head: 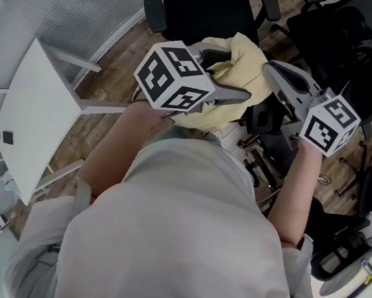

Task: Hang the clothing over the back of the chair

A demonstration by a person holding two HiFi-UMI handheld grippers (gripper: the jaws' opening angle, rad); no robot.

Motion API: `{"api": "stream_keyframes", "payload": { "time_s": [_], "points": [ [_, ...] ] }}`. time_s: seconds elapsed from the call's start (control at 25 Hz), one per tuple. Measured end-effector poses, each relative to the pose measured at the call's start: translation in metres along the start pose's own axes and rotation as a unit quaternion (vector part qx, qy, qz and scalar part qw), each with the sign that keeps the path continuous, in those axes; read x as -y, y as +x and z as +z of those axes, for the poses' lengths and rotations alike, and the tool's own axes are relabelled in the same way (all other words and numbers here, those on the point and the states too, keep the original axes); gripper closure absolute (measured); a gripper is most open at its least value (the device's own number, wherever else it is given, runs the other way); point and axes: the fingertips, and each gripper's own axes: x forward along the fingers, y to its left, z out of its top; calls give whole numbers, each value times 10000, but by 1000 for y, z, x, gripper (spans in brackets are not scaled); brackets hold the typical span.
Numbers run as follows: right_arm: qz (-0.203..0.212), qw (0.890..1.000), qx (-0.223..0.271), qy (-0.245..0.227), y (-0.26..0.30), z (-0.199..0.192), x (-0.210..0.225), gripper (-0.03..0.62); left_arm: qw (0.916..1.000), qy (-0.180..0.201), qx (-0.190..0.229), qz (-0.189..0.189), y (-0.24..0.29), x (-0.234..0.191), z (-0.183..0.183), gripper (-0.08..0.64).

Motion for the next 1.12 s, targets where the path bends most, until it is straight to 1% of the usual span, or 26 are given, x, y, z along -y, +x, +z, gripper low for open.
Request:
{"api": "stream_keyframes", "payload": {
  "time_s": [0.2,0.4,0.48,0.64,0.76,0.88,1.0,1.12],
  "points": [
    [-107,9999,132,34,-22,5,3,558,9998,-56,-14,203,-11,-13,-6,178],
    [-422,9991,81,-9,-44,6,10,558,9991,-137,-29,388,-19,-24,-15,178],
    [-542,9985,-57,-78,-48,1,13,558,9988,-132,-30,470,-21,-27,-17,178],
    [-594,9962,-509,-371,-40,-12,11,557,9981,-114,14,612,-23,-33,-18,178],
    [-604,9915,-909,-713,-28,-26,8,557,9976,-118,61,680,-26,-36,-17,178],
    [-572,9880,-1179,-816,-18,-39,6,557,9971,-124,89,740,-29,-39,-17,178],
    [-653,9805,-1552,-1010,-12,-52,6,555,9965,-151,134,808,-33,-41,-16,178],
    [-697,9771,-1674,-1113,-10,-56,6,552,9960,-160,163,867,-36,-44,-16,178]
  ]
}}
